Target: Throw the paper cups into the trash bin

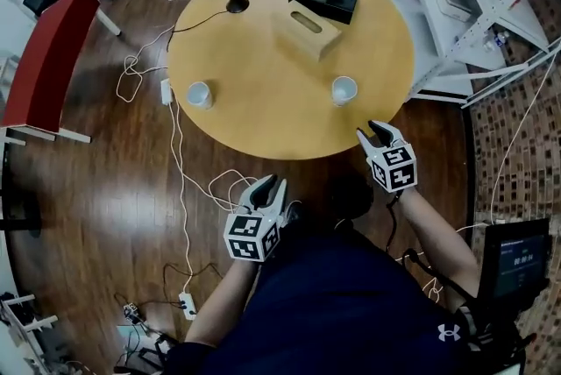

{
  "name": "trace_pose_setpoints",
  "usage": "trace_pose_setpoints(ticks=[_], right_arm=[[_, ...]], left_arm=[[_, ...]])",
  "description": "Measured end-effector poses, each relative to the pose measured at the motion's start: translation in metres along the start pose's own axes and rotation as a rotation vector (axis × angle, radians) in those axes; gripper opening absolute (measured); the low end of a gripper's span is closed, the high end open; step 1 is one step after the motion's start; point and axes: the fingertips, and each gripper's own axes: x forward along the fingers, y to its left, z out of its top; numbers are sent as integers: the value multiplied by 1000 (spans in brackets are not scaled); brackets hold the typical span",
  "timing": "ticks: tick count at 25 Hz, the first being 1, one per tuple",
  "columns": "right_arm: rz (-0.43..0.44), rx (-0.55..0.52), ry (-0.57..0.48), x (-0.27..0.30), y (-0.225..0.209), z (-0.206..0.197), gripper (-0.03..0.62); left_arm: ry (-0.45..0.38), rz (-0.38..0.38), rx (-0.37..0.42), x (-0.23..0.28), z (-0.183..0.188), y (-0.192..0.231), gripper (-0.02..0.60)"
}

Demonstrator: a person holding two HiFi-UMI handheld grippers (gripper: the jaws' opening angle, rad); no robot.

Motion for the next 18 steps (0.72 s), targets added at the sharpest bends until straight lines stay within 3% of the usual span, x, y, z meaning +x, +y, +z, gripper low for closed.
trace_pose_setpoints(ticks=[5, 8, 12, 18], right_arm=[[8, -109, 70, 54, -14, 11, 222], [10, -202, 97, 79, -15, 17, 222], [0, -247, 109, 102, -15, 26, 222], [7, -346, 165, 121, -1, 37, 196]], left_arm=[[-19, 106, -49, -19, -5, 29, 74], [-15, 147, -82, -27, -11, 42, 74], [-18, 186, -117, -34, -16, 57, 74], [-11, 198, -151, -35, -18, 72, 71]])
